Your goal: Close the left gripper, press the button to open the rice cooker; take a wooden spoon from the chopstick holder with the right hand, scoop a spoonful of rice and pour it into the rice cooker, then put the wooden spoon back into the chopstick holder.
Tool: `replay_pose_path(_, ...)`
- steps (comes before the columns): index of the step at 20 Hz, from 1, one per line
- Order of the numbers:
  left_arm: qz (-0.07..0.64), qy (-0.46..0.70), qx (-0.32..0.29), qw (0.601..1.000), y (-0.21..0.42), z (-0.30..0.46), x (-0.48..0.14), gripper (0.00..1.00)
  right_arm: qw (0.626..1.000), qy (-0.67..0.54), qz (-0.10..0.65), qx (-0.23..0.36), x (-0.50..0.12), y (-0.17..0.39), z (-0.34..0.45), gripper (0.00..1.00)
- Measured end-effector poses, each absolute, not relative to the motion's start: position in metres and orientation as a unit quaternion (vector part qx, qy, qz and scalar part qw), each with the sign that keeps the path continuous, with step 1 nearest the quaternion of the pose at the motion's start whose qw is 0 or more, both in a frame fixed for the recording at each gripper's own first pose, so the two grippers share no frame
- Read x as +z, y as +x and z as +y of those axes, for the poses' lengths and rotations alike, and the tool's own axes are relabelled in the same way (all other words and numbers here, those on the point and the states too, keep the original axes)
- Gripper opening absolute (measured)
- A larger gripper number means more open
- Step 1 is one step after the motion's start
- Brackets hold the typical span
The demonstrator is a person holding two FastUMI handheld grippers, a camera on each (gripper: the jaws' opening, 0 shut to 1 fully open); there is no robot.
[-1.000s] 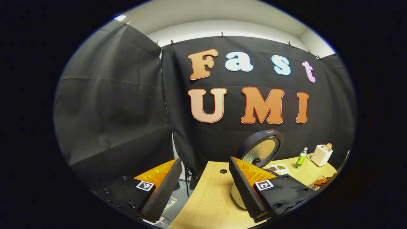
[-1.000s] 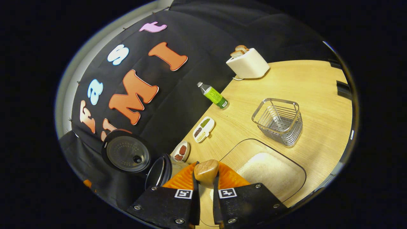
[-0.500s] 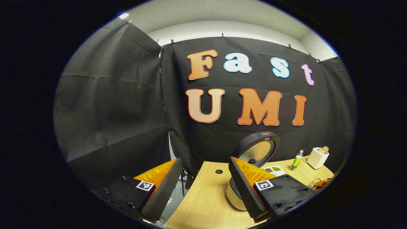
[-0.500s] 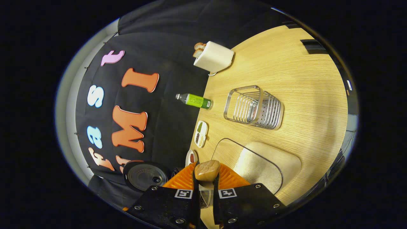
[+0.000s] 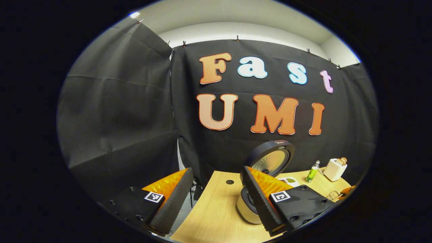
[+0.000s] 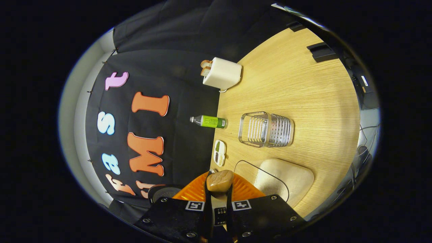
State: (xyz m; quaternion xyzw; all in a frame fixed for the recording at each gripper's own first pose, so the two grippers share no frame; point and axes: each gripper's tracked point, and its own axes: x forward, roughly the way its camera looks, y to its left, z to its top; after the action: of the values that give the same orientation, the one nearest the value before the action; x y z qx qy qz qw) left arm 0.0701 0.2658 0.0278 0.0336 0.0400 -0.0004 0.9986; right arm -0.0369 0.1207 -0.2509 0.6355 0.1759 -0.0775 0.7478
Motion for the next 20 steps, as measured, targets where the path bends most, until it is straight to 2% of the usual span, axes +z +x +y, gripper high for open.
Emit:
replay_pose_path(4, 0.04, 0.03, -0.005, 0.999, 0.071, 0.265, 0.028, 0.97, 0.722, 0.67, 0.161, -0.063, -0.228, -0.035, 0.122, 0.15)
replay_pose_path(5, 0.041, 0.028, -0.005, 0.999, 0.071, 0.265, 0.026, 0.99, 0.719, 0.674, 0.157, -0.059, -0.222, -0.032, 0.123, 0.16)
replay_pose_path(12, 0.044, 0.015, -0.005, 0.999, 0.072, 0.271, 0.022, 0.97, 0.712, 0.685, 0.153, -0.033, -0.178, -0.012, 0.145, 0.15)
replay_pose_path(14, 0.042, 0.009, -0.007, 0.999, 0.071, 0.27, 0.021, 1.0, 0.711, 0.686, 0.154, -0.022, -0.164, -0.001, 0.157, 0.16)
replay_pose_path(16, 0.044, 0.003, -0.007, 0.999, 0.069, 0.271, 0.018, 0.97, 0.714, 0.683, 0.155, -0.01, -0.15, 0.014, 0.17, 0.15)
replay_pose_path(17, 0.045, 0.001, -0.004, 0.999, 0.071, 0.274, 0.015, 0.98, 0.716, 0.681, 0.157, -0.002, -0.143, 0.022, 0.178, 0.1)
replay_pose_path(18, 0.044, -0.002, -0.001, 0.999, 0.072, 0.277, 0.015, 0.98, 0.717, 0.679, 0.159, 0.007, -0.135, 0.03, 0.188, 0.15)
replay_pose_path(20, 0.048, -0.013, -0.001, 0.999, 0.072, 0.276, 0.012, 0.98, 0.718, 0.677, 0.16, 0.025, -0.118, 0.05, 0.206, 0.15)
